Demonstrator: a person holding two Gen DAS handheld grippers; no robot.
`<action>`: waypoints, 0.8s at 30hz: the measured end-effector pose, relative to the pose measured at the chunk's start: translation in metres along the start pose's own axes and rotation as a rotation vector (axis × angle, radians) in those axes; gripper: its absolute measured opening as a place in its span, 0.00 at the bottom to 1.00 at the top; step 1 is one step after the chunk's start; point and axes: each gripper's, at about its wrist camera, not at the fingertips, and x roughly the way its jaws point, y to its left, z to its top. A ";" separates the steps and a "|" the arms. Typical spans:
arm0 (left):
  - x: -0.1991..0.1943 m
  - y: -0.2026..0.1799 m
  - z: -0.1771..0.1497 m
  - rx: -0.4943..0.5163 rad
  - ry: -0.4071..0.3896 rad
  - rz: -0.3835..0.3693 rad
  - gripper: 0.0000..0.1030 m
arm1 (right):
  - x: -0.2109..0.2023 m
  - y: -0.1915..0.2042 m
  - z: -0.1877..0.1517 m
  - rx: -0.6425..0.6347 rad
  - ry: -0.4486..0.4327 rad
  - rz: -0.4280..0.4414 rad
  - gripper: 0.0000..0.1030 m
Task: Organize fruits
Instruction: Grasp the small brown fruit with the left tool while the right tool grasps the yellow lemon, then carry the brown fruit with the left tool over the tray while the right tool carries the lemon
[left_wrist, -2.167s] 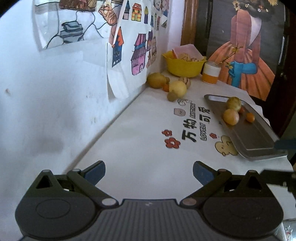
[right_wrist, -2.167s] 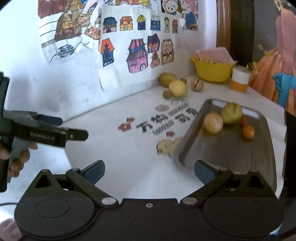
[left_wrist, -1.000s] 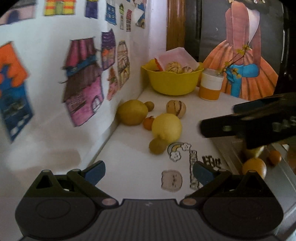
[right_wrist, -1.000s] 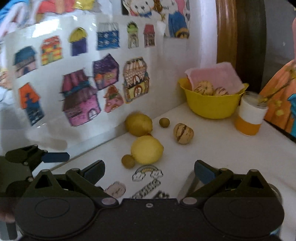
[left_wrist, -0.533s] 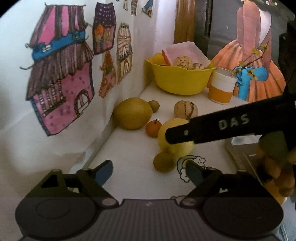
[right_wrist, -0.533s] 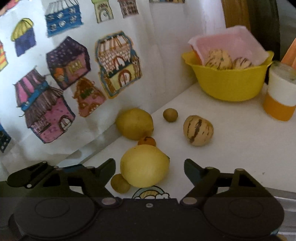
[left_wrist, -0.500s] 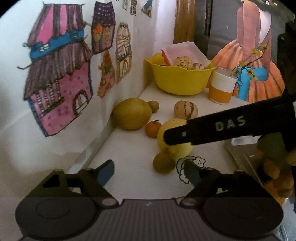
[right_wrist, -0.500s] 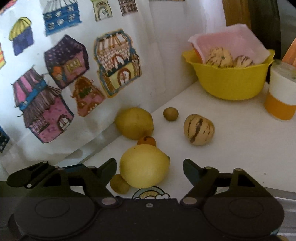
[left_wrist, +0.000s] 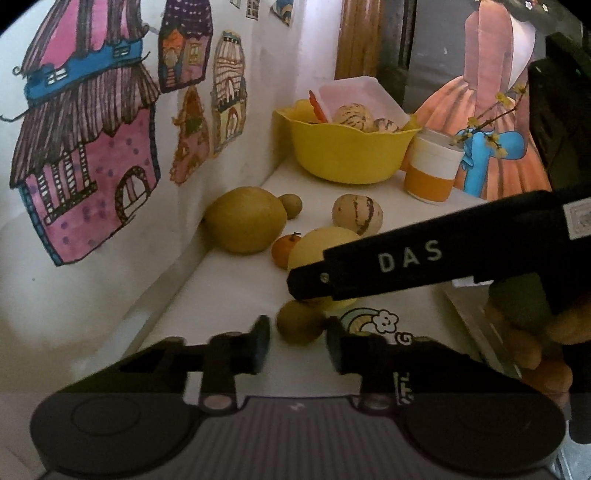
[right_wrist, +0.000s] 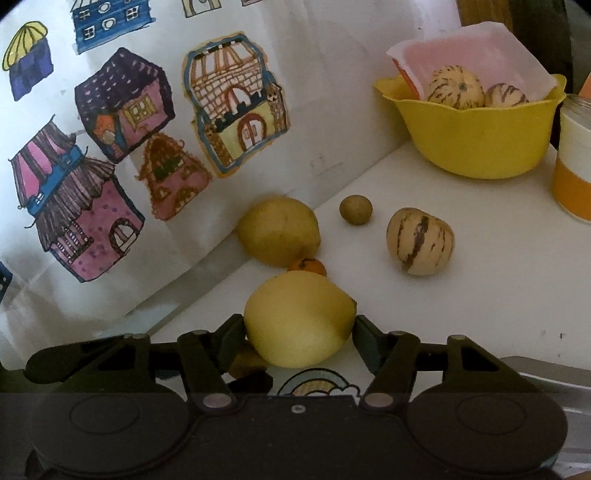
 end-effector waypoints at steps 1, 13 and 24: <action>0.000 0.000 0.001 -0.003 0.003 -0.002 0.31 | -0.001 0.000 -0.001 0.000 -0.002 -0.003 0.63; -0.026 0.001 -0.003 -0.019 0.000 0.005 0.31 | -0.019 0.004 -0.019 0.047 -0.026 0.019 0.62; -0.074 -0.020 -0.015 -0.010 -0.021 -0.031 0.31 | -0.095 0.011 -0.047 0.082 -0.115 0.052 0.62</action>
